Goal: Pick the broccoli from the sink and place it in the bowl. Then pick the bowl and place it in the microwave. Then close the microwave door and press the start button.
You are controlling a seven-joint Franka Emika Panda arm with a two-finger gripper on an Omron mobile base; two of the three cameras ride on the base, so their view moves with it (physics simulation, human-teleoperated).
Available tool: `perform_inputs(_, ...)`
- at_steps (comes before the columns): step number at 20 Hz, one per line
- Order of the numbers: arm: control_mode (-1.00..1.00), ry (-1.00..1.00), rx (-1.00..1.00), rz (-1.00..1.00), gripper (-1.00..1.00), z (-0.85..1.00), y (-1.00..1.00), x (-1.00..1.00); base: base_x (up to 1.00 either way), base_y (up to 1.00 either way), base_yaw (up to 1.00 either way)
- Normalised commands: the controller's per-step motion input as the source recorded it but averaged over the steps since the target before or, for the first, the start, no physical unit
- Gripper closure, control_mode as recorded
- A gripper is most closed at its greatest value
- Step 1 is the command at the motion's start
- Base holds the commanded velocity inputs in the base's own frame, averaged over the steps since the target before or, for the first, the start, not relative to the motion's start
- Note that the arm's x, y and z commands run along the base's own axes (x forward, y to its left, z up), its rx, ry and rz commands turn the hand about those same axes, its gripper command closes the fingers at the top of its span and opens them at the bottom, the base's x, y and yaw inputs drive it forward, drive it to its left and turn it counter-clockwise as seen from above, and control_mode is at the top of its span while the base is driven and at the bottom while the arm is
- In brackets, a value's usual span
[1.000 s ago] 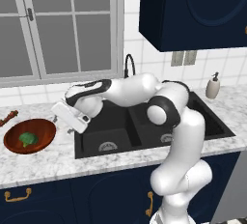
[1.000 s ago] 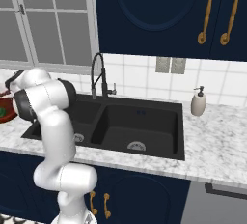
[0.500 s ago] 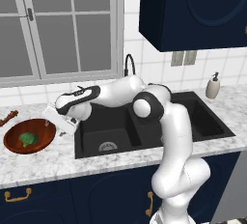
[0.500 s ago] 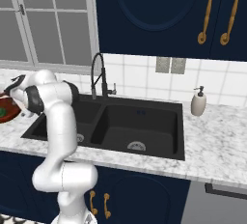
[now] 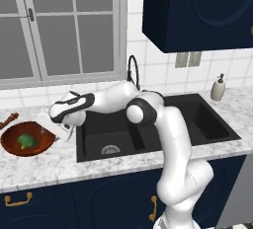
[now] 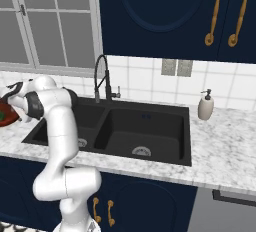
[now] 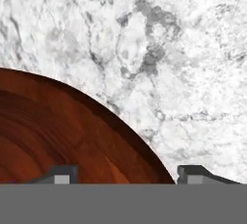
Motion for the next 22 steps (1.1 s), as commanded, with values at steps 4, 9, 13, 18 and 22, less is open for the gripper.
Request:
perform_inputs(4, -1.0, -0.07, 0.01, 0.0, 1.0, 0.02, 0.0, -0.09, 0.0, 0.0, 0.0)
perform_inputs(9, -1.0, -0.12, 0.04, 0.0, 1.0, 0.6, -0.05, -0.64, 0.0, 0.0, 0.0)
perform_inputs(13, -1.0, -0.18, 0.03, 0.0, 1.0, 0.63, -0.26, -0.92, 0.0, 0.0, 0.0)
perform_inputs(18, -1.0, -0.23, 0.01, 0.0, 1.0, 0.6, -0.58, -0.97, 0.0, 0.0, 0.0)
perform_inputs(22, -1.0, -0.24, 0.0, 0.0, 1.0, 0.77, -0.87, -0.8, 0.0, 0.0, 0.0)
